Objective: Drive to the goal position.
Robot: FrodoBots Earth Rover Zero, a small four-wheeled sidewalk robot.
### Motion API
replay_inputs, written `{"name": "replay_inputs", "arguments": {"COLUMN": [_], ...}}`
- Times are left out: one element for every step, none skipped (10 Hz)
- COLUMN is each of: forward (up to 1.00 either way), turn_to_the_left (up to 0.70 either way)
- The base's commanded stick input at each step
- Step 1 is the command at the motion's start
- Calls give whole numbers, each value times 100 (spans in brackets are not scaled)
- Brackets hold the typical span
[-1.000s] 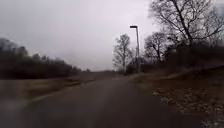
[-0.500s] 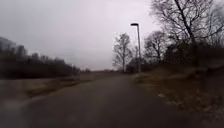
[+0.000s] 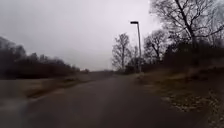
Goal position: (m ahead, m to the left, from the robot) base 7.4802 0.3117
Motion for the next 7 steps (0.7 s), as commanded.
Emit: {"name": "replay_inputs", "arguments": {"forward": [70, 70, 70, 70, 70, 70, 70], "turn_to_the_left": [0, 0, 0, 0, 0, 0, 0]}}
